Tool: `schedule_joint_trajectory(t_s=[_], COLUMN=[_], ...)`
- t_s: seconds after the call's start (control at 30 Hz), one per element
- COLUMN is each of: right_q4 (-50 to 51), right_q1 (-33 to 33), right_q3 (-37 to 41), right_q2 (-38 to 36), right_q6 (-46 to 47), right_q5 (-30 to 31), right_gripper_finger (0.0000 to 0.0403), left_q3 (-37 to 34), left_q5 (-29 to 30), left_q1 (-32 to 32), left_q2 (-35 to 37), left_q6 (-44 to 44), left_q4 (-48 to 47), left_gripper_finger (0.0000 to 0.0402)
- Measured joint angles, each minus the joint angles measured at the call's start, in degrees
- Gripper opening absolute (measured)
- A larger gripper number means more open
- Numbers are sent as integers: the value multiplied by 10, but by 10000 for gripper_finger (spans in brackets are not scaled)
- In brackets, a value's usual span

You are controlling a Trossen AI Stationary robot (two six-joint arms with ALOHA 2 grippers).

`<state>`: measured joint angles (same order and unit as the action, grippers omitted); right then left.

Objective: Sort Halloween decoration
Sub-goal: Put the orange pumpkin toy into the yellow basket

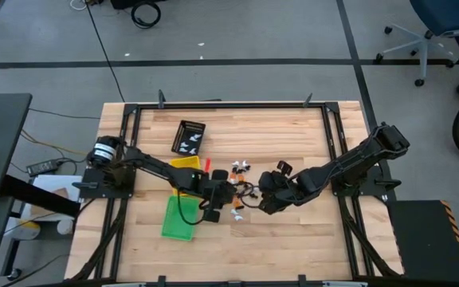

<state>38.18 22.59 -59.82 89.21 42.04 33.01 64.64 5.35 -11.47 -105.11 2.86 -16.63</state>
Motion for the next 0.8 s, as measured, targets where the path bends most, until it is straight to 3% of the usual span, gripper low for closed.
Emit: schedule_joint_trajectory(t_s=[0.17,0.33,0.5,0.8], right_q4=[-8,-18,-17,-16], right_q1=[0,0,0,0], right_q3=[1,1,1,1], right_q2=[0,0,0,0], right_q6=[-4,-11,-13,-13], right_q5=[0,0,-3,-3], right_gripper_finger=[169,169,169,169], left_q3=[-1,-1,2,2], left_q5=[1,1,-4,-5], left_q1=[9,23,26,26], left_q2=[-22,-47,-57,-57], left_q6=[-21,-29,-29,-26], left_q4=[15,27,31,30], left_gripper_finger=[172,191,183,124])
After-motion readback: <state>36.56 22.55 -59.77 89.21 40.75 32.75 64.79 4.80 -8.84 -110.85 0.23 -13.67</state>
